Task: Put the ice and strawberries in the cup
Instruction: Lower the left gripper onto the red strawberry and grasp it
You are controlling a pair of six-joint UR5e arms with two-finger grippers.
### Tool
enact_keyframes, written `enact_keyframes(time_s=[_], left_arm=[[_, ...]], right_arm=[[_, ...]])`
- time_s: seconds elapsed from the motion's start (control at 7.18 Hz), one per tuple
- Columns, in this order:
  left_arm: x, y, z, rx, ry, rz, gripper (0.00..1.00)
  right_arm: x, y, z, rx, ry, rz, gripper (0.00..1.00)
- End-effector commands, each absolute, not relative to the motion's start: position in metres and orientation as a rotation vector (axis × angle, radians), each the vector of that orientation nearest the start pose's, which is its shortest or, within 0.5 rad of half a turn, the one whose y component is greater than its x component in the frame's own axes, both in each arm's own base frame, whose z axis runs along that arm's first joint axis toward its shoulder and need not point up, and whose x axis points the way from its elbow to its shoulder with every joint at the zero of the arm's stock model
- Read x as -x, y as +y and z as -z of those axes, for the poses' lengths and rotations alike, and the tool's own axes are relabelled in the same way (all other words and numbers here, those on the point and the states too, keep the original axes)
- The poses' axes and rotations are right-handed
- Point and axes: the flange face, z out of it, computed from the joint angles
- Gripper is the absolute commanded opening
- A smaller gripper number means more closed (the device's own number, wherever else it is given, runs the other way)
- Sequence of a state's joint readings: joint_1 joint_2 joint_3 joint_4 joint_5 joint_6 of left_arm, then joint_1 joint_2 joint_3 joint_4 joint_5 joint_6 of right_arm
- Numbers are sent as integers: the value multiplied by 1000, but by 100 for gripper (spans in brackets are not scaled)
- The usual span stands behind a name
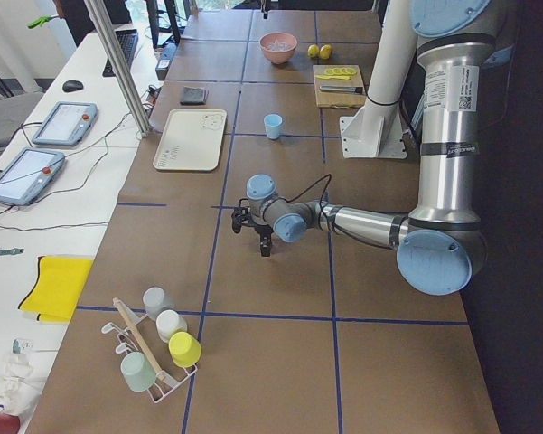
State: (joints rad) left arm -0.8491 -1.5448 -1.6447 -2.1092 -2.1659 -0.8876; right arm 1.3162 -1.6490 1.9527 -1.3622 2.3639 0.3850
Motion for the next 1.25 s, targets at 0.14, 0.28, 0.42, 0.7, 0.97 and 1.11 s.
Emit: enact_keyframes(time_s=[0.14, 0.28, 0.42, 0.7, 0.97, 1.11], left_arm=[[-279, -431, -558, 2, 843, -36, 0], [-271, -422, -559, 2, 840, -36, 0], [-270, -422, -560, -3, 836, -35, 0], [-265, -416, -505, -58, 903, -57, 0], [-284, -434, -405, -32, 1006, 34, 0], [-324, -450, -333, 0, 1053, 79, 0]], right_arm=[[55, -463, -479, -220, -888, 82, 100], [55, -463, -480, -218, -887, 81, 100], [55, -463, -482, -216, -885, 79, 100], [56, -464, -482, -218, -885, 80, 100], [57, -470, -476, -229, -888, 86, 100], [55, -469, -474, -234, -890, 84, 100]])
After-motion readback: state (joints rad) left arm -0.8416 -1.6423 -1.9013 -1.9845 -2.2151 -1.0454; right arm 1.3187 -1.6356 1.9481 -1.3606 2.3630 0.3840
